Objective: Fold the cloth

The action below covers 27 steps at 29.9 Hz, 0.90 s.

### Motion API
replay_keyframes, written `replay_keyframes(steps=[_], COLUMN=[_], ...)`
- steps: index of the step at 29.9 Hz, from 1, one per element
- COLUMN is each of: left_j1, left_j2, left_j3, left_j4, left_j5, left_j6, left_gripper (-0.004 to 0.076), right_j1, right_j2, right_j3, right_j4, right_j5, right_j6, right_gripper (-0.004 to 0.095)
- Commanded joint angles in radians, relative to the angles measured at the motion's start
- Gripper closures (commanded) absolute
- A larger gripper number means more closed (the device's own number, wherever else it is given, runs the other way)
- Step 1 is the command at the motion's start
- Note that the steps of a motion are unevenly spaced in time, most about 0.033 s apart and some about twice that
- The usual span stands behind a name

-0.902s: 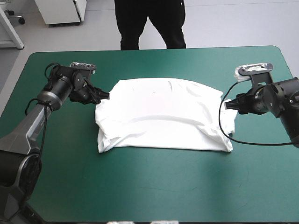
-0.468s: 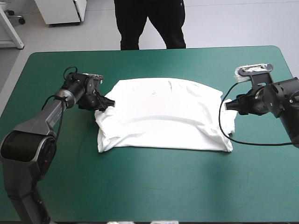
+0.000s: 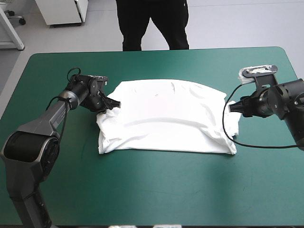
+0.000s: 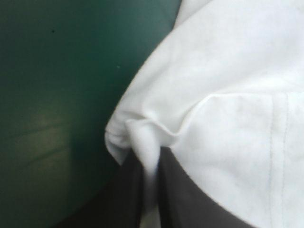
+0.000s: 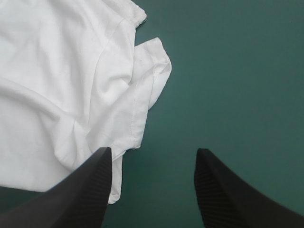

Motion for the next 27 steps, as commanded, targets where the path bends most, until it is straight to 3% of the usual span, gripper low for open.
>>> replay_keyframes(steps=[1, 12, 24, 27], left_j1=[0.001, -0.051, -0.106, -0.106], left_j2=[-0.041, -0.136, -0.008, -0.012], left_j3=[-0.038, -0.178, -0.176, -0.176], left_j4=[0.042, -0.199, -0.176, -0.207], left_j5=[0.002, 0.081, 0.076, 0.109], left_j6=[-0.009, 0.099, 0.104, 0.158], left_gripper=[0.0733, 0.0733, 0.0731, 0.0660], right_j1=[0.001, 0.001, 0.001, 0.001], right_j2=[-0.026, -0.026, -0.026, -0.022], right_j3=[-0.035, -0.035, -0.035, -0.035], right_j4=[-0.011, -0.011, -0.016, -0.021], right_j5=[-0.036, -0.032, -0.025, -0.039], right_j6=[-0.009, -0.013, -0.013, -0.013], right_gripper=[0.0409, 0.0414, 0.0414, 0.0414])
